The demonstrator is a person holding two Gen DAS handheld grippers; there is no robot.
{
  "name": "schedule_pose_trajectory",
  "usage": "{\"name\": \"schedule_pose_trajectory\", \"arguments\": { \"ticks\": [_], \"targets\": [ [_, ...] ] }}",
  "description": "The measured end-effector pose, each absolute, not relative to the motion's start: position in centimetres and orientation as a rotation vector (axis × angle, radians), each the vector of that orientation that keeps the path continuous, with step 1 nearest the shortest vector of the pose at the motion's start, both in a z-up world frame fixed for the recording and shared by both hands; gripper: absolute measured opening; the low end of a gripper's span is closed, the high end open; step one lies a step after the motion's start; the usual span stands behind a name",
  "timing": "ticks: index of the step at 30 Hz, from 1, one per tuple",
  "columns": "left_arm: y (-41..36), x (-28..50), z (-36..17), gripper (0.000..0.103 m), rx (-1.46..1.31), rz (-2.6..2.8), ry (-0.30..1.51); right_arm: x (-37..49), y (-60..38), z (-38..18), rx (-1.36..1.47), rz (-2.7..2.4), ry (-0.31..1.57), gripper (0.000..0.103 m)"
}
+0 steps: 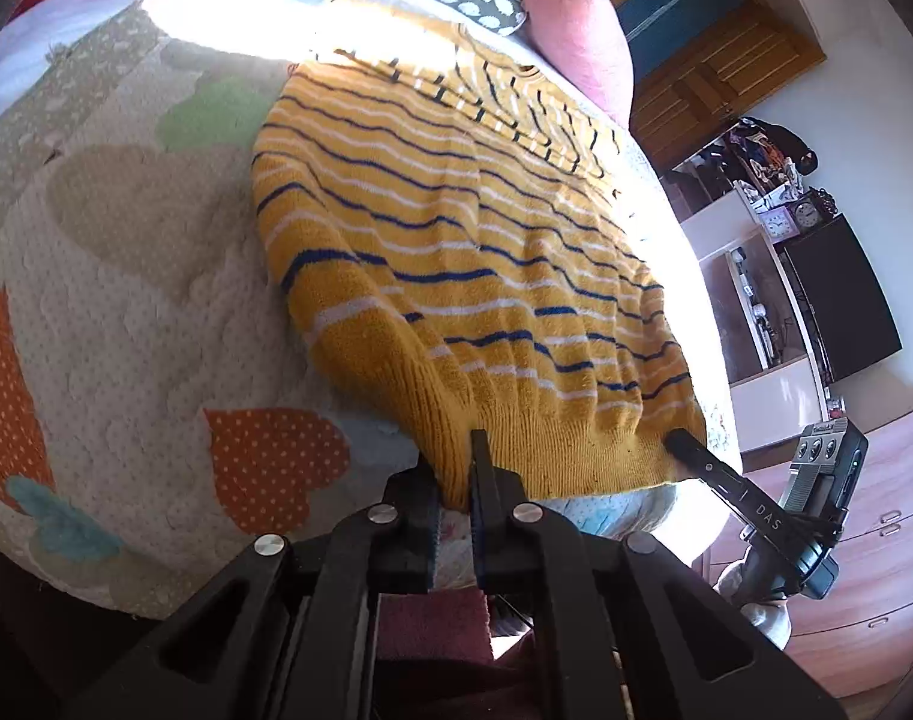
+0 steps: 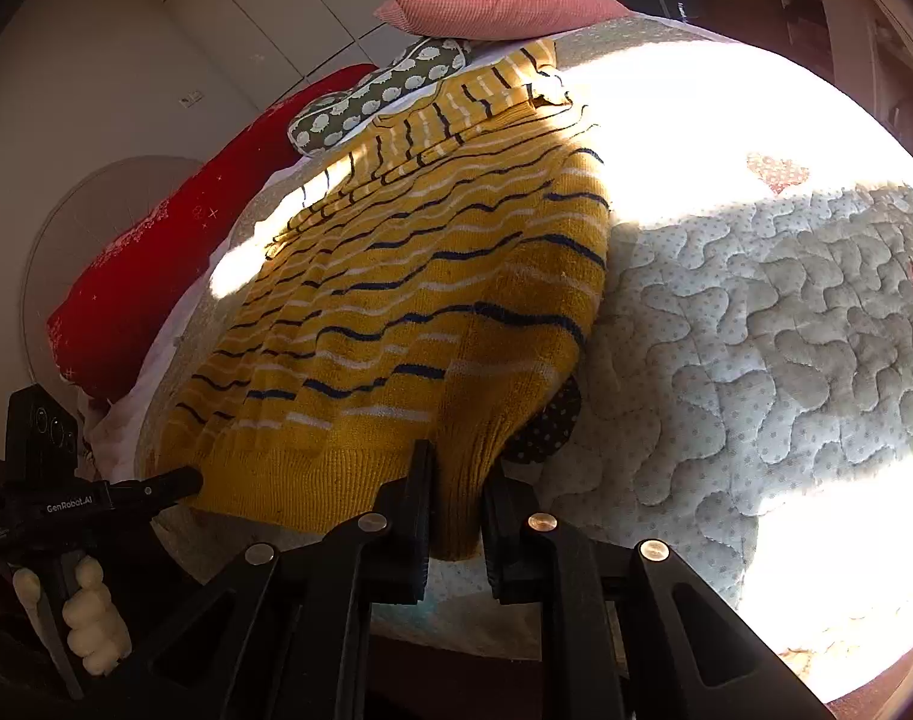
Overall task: Fold small clothes
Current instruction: 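Grasp the hem with both grippers and lift it toward the collar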
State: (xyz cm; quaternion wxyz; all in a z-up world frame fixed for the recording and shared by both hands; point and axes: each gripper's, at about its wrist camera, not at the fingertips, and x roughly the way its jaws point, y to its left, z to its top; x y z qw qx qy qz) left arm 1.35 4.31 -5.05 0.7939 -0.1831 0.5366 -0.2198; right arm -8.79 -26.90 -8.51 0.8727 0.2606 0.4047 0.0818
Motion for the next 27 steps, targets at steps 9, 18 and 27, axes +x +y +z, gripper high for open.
{"name": "schedule_pose_trajectory", "arguments": {
  "ticks": [9, 18, 27],
  "targets": [
    [3.4, 9.9, 0.5, 0.008, -0.368, -0.404, 1.031, -0.8, -27.6, -0.9, 0.517, 0.263, 0.710, 0.012],
    [0.6, 22.1, 2.4, 0.008, -0.294, -0.304, 1.035, 13.1, -28.6, 2.0, 0.461, 0.226, 0.791, 0.012],
    [-3.4, 34.0, -1.3, 0.008, -0.201, -0.210, 1.098, 26.1, -30.9, -2.6, 0.485, 0.111, 0.908, 0.012]
  ]
}}
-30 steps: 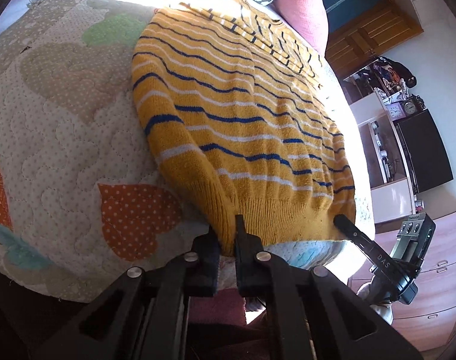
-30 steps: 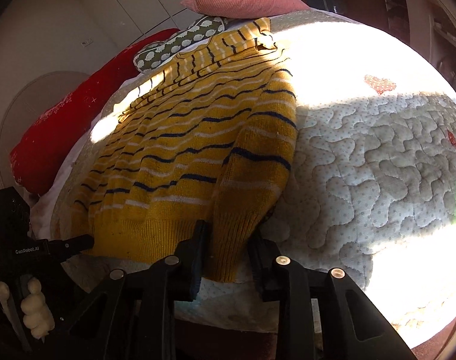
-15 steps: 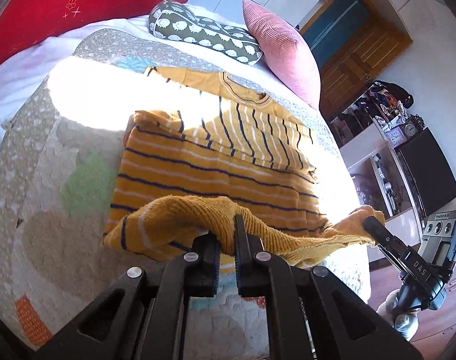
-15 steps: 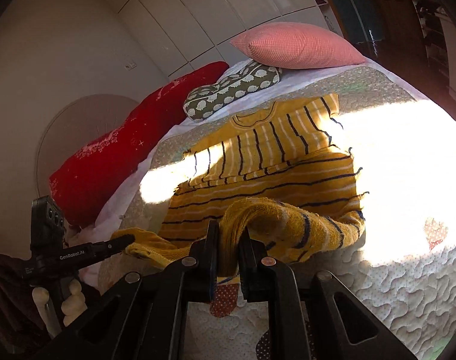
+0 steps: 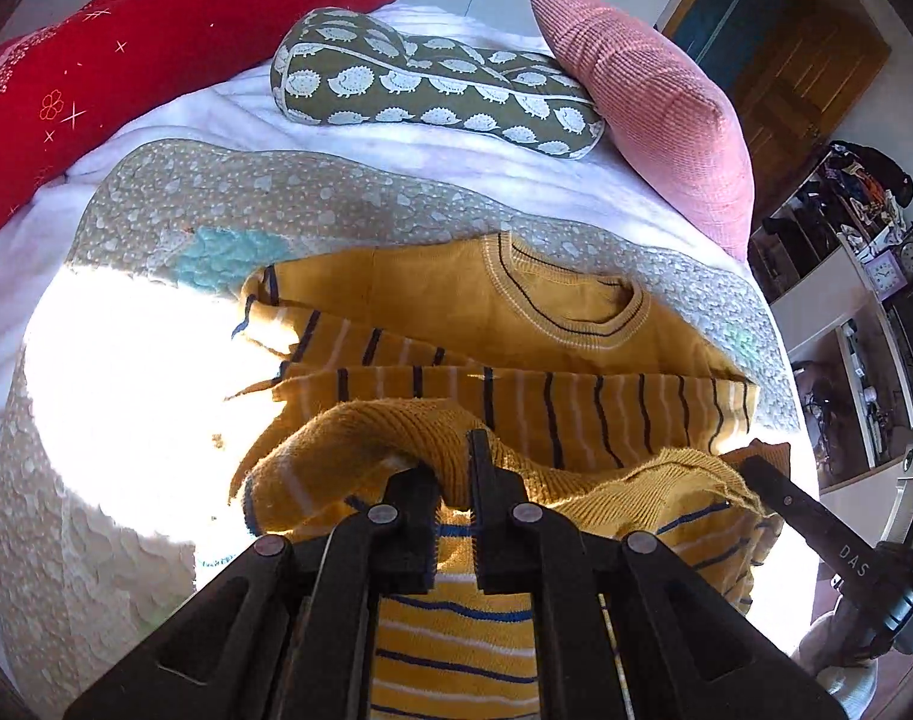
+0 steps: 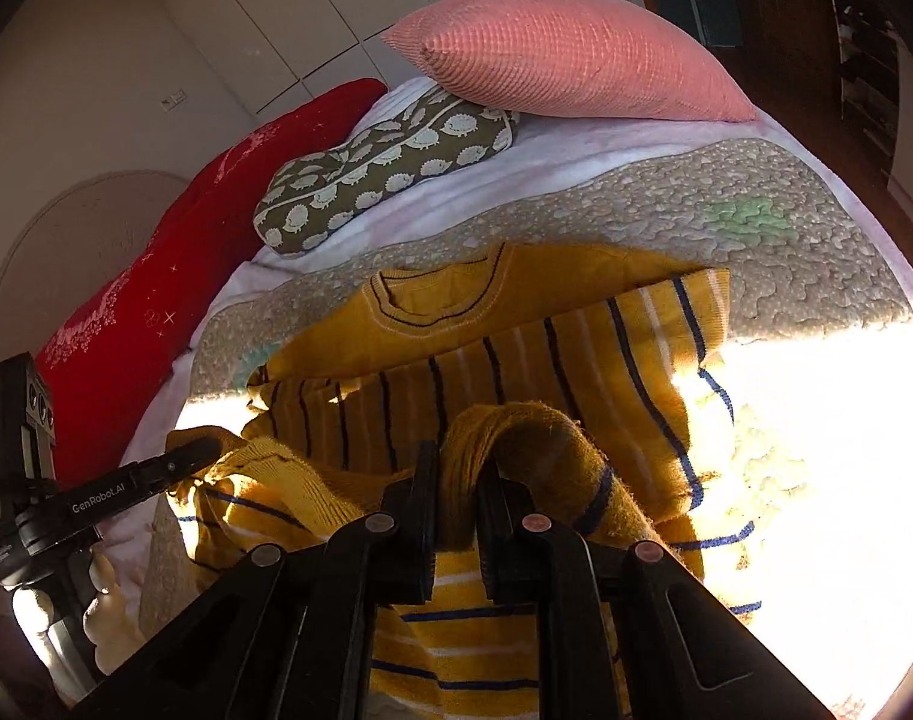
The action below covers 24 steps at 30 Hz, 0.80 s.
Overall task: Fold small clothes
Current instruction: 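Grasp the hem with both grippers and lift it toward the collar, then lay the hem over the collar and open both grippers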
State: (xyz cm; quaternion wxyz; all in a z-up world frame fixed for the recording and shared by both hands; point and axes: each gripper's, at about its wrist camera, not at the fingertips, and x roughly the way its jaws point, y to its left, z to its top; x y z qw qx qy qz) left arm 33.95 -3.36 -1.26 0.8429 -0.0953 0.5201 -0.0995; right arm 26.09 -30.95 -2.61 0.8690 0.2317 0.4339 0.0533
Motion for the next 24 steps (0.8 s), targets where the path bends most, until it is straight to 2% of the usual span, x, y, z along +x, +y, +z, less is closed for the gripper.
{"name": "schedule_pose_trajectory", "arguments": {
  "ticks": [7, 10, 12, 14, 15, 19, 24],
  "targets": [
    [-4.1, 39.2, -5.0, 0.009, -0.212, -0.198, 1.163, 32.1, -33.2, -7.4, 0.604, 0.050, 0.956, 0.014],
    [-2.7, 39.8, -4.5, 0.019, -0.298, -0.259, 1.151, 32.7, -34.1, -8.5, 0.684, 0.056, 0.954, 0.025],
    [-1.6, 39.7, -3.3, 0.036, -0.334, -0.262, 1.110, 32.7, -34.4, -8.3, 0.705, 0.076, 0.931, 0.035],
    [-0.3, 39.4, -2.2, 0.047, -0.364, -0.260, 1.074, 32.2, -34.7, -7.2, 0.708, 0.085, 0.886, 0.044],
    [0.2, 39.2, -1.7, 0.047, -0.364, -0.253, 1.063, 31.8, -35.0, -6.6, 0.701, 0.076, 0.863, 0.048],
    [0.6, 37.7, -1.0, 0.047, -0.273, -0.201, 1.053, 30.2, -35.1, -4.4, 0.655, 0.084, 0.807, 0.050],
    [-1.2, 35.4, -4.0, 0.047, -0.147, -0.198, 1.079, 29.8, -32.6, -6.1, 0.663, 0.231, 0.886, 0.050]
  ]
}}
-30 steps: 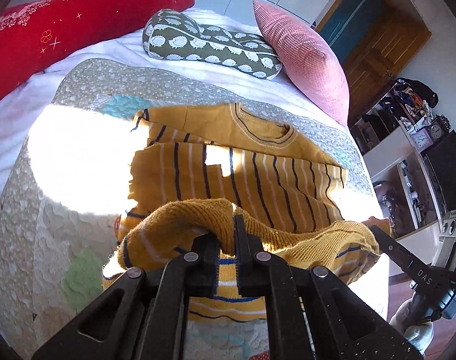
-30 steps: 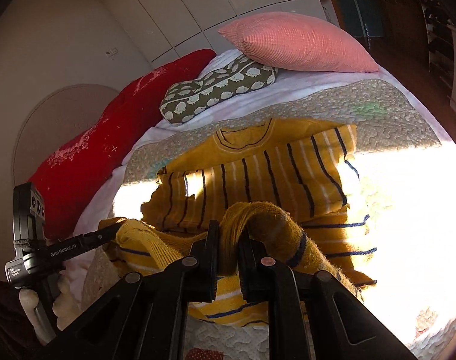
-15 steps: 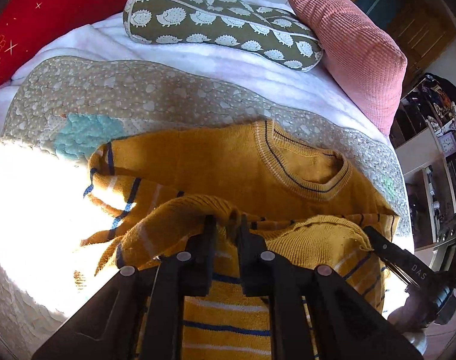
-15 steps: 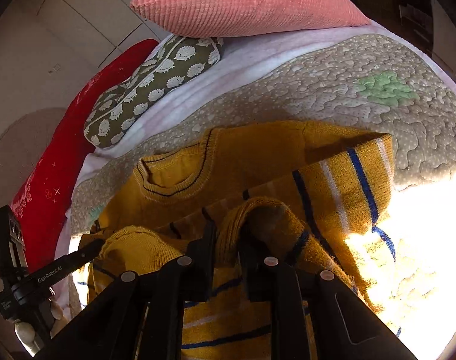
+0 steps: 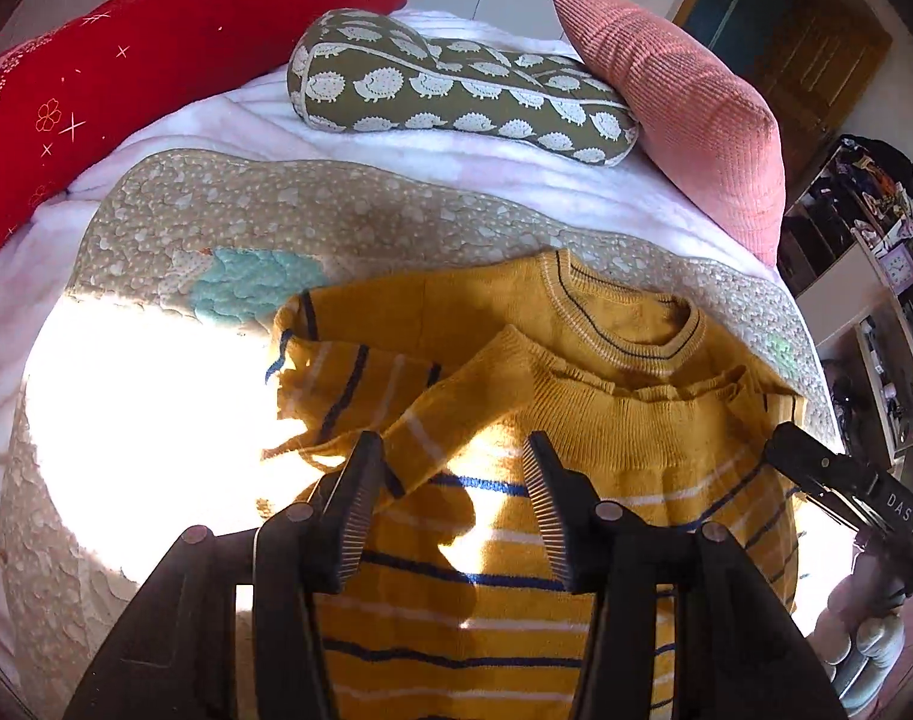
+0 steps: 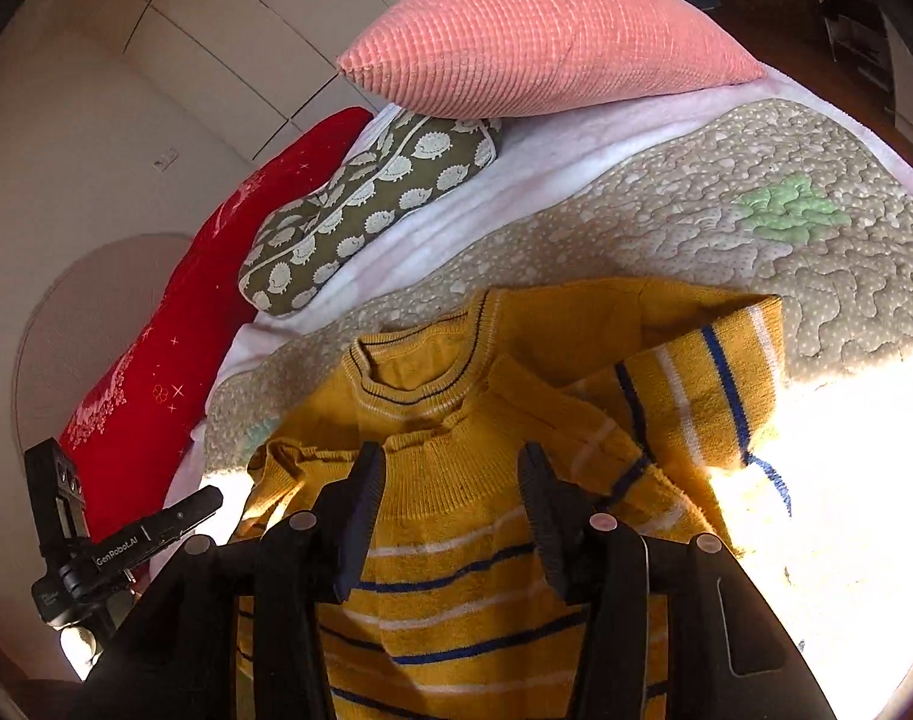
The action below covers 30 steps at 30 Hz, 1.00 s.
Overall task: Fold small clothes
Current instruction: 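Lay the hem over the collar and open both grippers, then withdraw both grippers from the half-folded sweater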
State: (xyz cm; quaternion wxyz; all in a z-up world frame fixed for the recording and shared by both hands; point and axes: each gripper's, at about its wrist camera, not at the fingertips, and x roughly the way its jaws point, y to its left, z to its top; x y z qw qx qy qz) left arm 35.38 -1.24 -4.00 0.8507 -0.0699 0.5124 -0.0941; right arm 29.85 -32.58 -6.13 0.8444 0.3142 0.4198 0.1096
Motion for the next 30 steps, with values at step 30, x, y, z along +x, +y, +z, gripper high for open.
{"name": "schedule_pose_trajectory", "arguments": {
  "ticks": [30],
  "targets": [
    [6.5, 14.3, -5.1, 0.054, -0.157, -0.036, 1.018, 1.9, -36.8, -12.9, 0.798, 0.011, 0.782, 0.053]
  ]
}}
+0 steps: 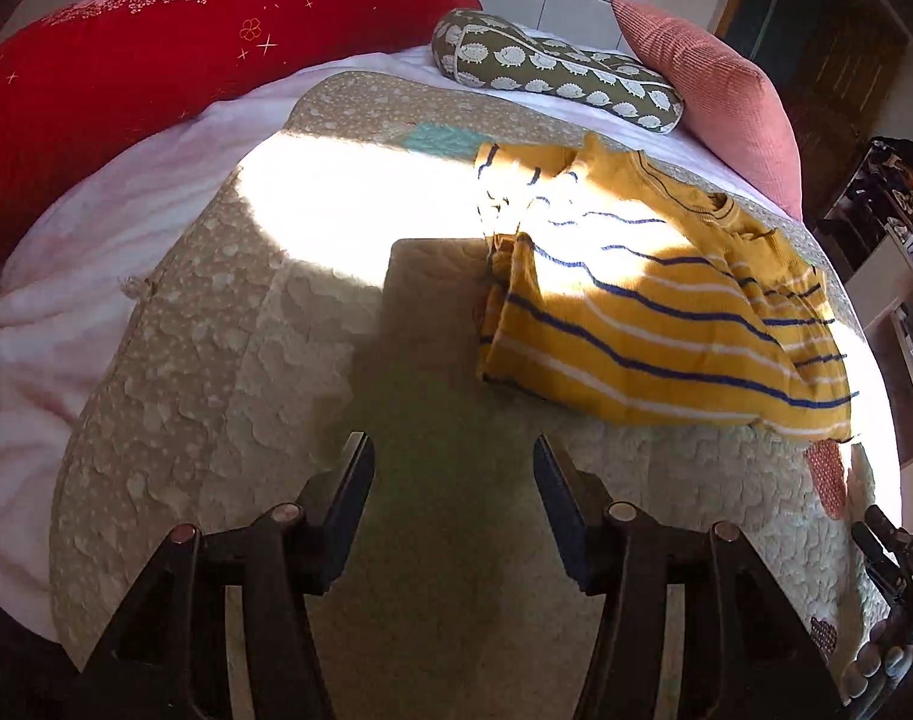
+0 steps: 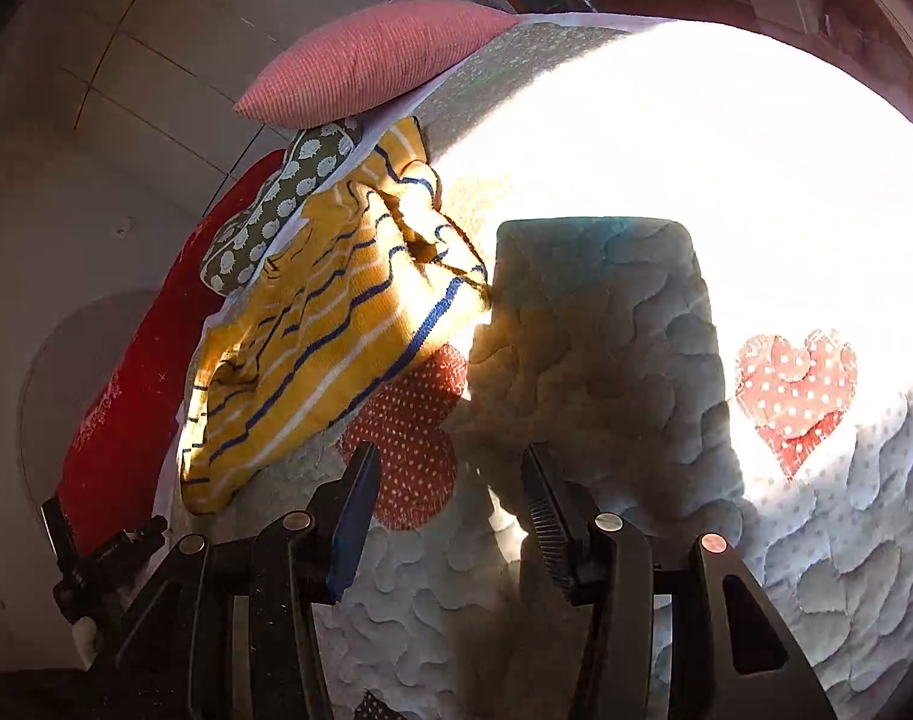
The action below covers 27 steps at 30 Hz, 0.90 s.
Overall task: Fold small clothes
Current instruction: 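Withdraw both grippers from the half-folded sweater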
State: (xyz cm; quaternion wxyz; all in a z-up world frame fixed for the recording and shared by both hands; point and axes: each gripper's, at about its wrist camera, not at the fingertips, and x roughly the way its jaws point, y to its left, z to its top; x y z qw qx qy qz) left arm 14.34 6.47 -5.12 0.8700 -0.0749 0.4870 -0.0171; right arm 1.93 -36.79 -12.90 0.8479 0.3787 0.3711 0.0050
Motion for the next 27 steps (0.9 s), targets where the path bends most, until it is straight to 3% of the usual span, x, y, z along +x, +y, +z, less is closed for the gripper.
{"name": "schedule_pose_trajectory", "arguments": {
  "ticks": [10, 14, 18, 27],
  "targets": [
    [2.1, 1.7, -3.9, 0.054, -0.117, 0.007, 0.943, -7.5, -28.4, -8.5, 0.671, -0.231, 0.683, 0.053],
    [1.9, -1.5, -1.5, 0.055, -0.075, 0.011, 0.848, -11.4, -22.8, -5.9, 0.565, -0.271, 0.657, 0.061],
    [3.2, -2.1, 0.5, 0.058, -0.078, -0.005, 0.821, -14.1, -19.7, -4.6, 0.501, -0.268, 0.653, 0.074],
    [5.6, 0.7, 7.8, 0.058, 0.135, 0.013, 0.700, -15.7, -22.3, -2.9, 0.626, -0.375, 0.636, 0.074]
  ]
}}
